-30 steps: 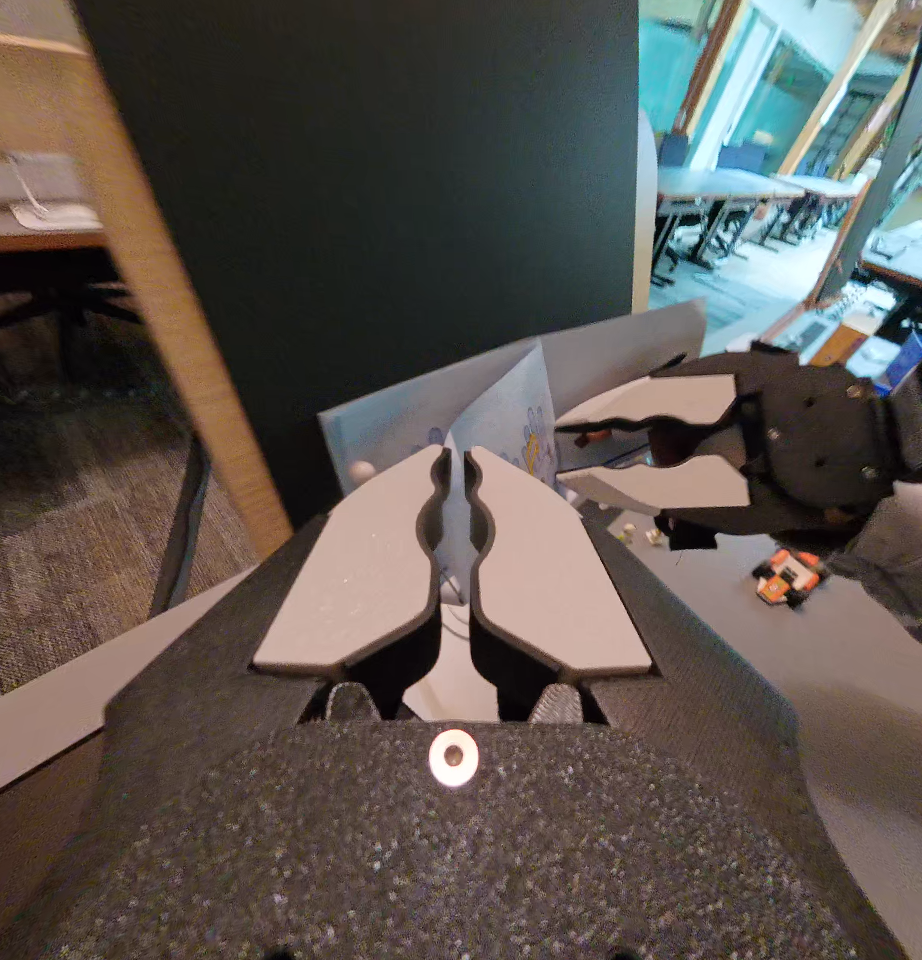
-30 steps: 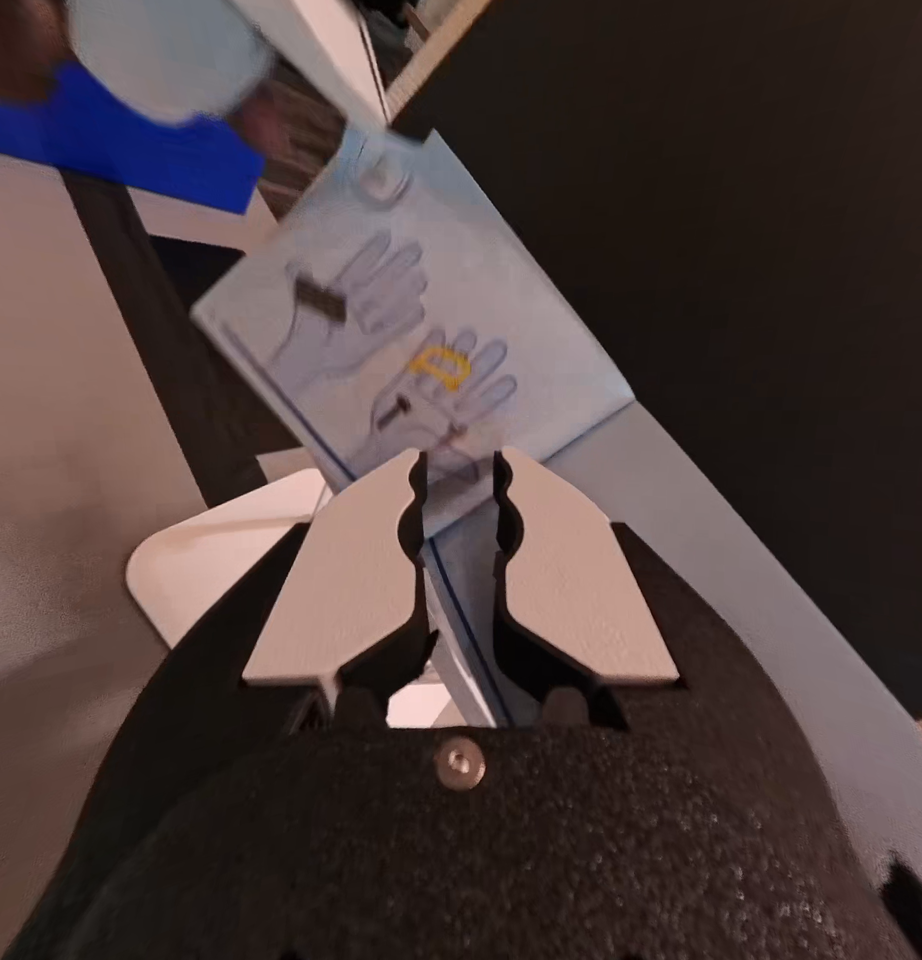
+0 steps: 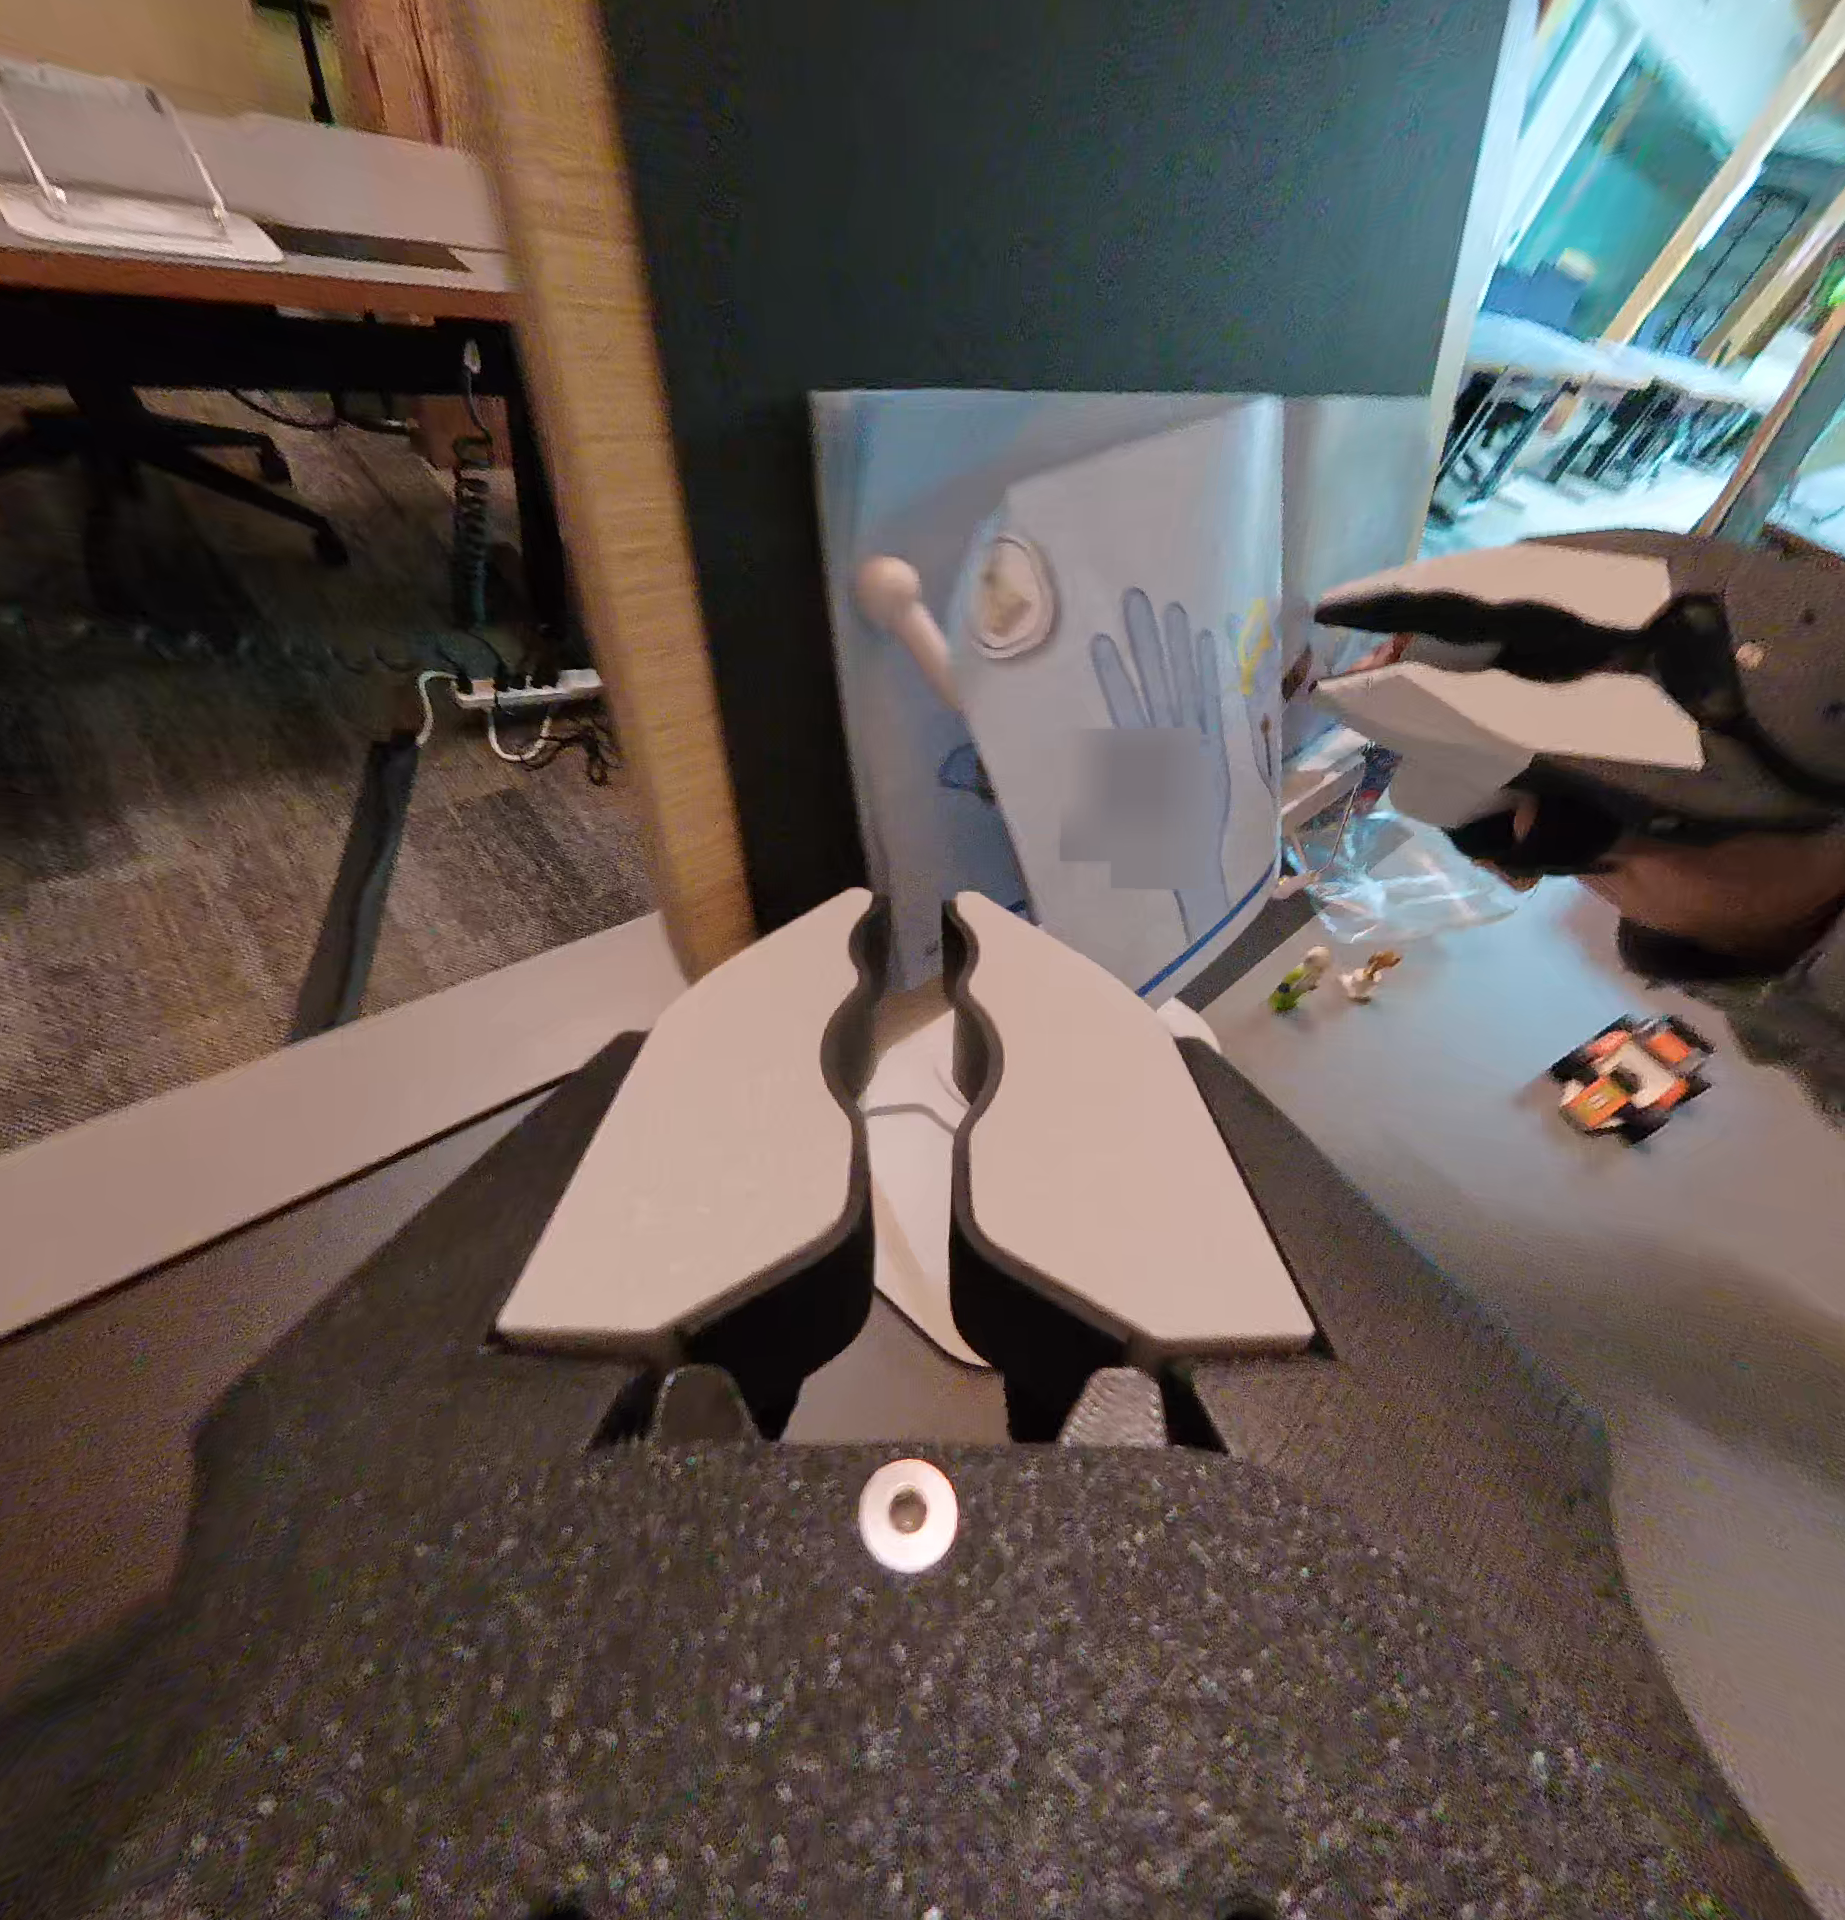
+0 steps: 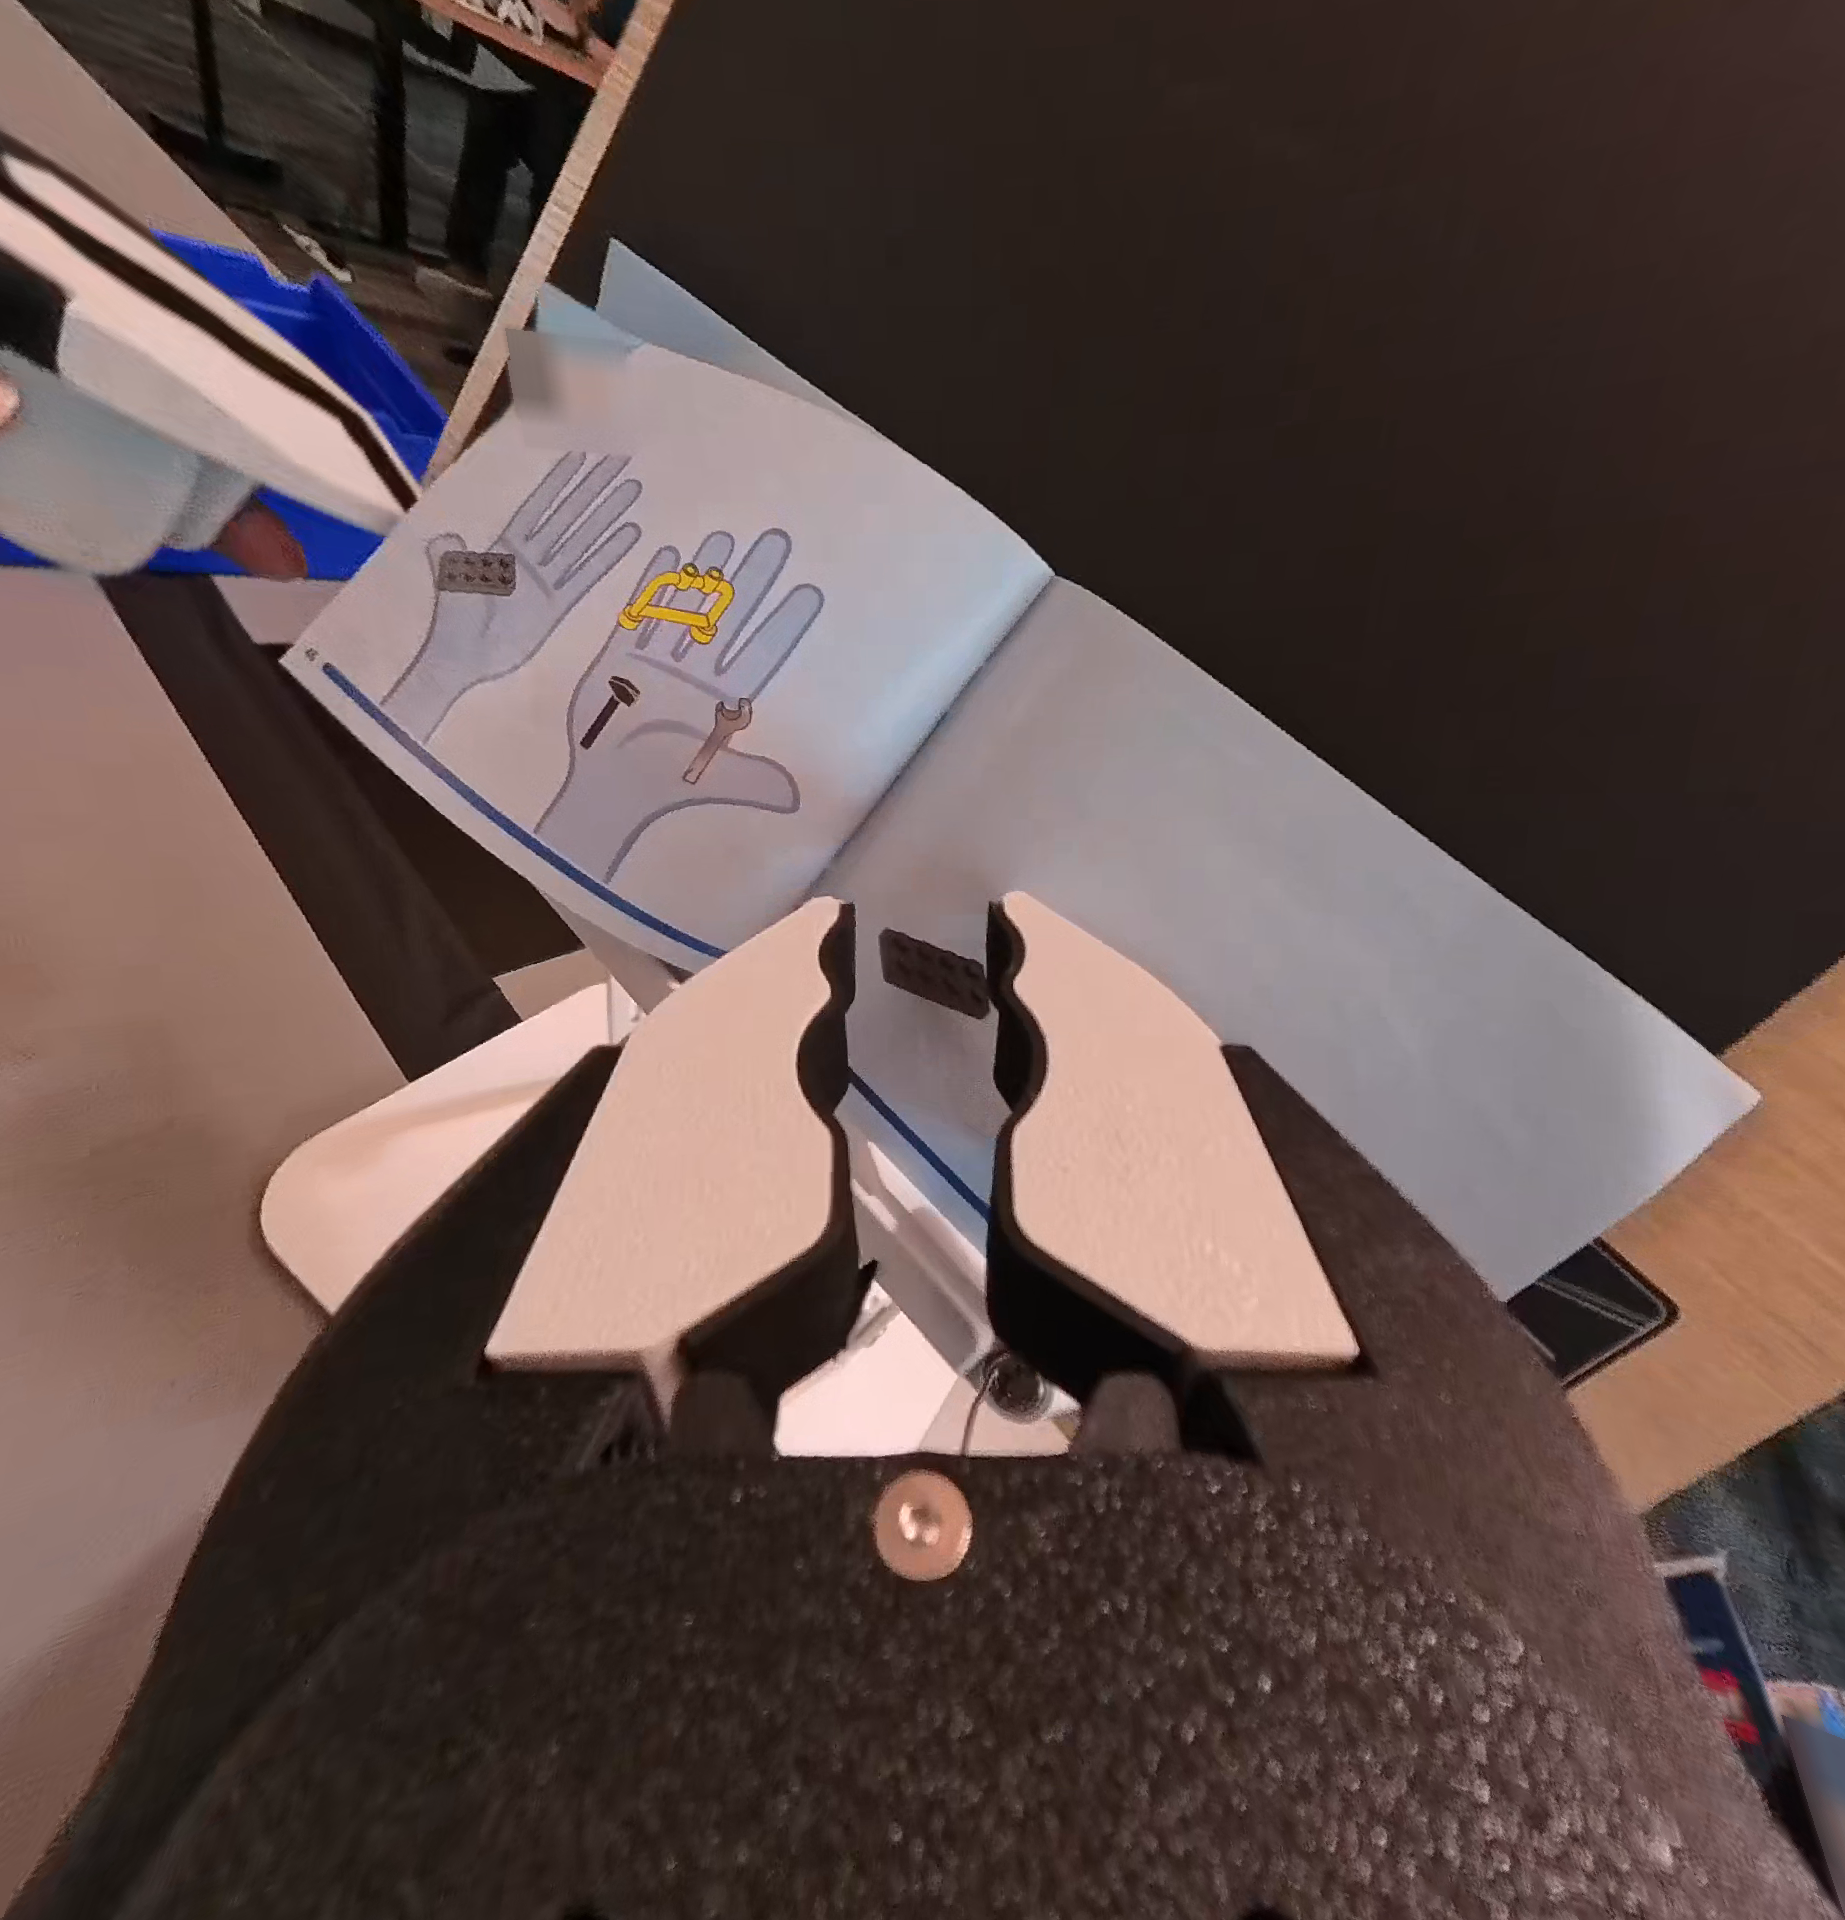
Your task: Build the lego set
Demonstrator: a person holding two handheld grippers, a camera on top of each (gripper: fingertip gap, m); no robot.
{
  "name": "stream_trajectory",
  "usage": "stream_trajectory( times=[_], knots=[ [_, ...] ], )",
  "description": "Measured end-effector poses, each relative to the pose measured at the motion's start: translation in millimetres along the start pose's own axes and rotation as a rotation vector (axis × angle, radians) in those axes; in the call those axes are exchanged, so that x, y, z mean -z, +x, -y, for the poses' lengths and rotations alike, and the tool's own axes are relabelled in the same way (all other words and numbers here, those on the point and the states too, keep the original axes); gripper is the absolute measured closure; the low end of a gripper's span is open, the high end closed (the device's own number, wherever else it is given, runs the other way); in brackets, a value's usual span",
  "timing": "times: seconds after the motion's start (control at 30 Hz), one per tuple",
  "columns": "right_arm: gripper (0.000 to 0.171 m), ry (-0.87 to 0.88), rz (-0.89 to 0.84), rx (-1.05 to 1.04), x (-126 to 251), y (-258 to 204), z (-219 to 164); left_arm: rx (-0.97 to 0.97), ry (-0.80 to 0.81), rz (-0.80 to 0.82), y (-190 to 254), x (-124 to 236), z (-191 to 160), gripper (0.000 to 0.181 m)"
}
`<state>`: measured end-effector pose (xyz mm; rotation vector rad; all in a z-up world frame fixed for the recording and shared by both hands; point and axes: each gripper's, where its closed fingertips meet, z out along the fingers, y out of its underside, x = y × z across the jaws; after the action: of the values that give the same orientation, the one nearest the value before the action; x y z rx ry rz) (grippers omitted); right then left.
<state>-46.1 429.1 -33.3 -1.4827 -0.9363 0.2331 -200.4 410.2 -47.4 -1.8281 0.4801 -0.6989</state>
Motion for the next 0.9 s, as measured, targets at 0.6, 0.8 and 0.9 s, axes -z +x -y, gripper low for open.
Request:
stream_trajectory(
  times=[0.6, 0.8, 0.9],
  knots=[
    [0.148, 0.082, 0.011, 0.123, -7.7, -32.0, 26.5, -0.172, -0.009, 0.204, 16.7, -33.3, 14.7, 0.178],
    [0.151, 0.013, 0.01, 0.204, -34.3, -49.5, 32.5, 0.063, 0.107, 0.062, 14.2, -26.1, 13.1, 0.179],
    [0.151, -0.064, -0.029, 0.237, -47.0, -47.5, 25.9, 0.217, 0.178, -0.01, 7.4, -17.2, 8.0, 0.179]
  ],
)
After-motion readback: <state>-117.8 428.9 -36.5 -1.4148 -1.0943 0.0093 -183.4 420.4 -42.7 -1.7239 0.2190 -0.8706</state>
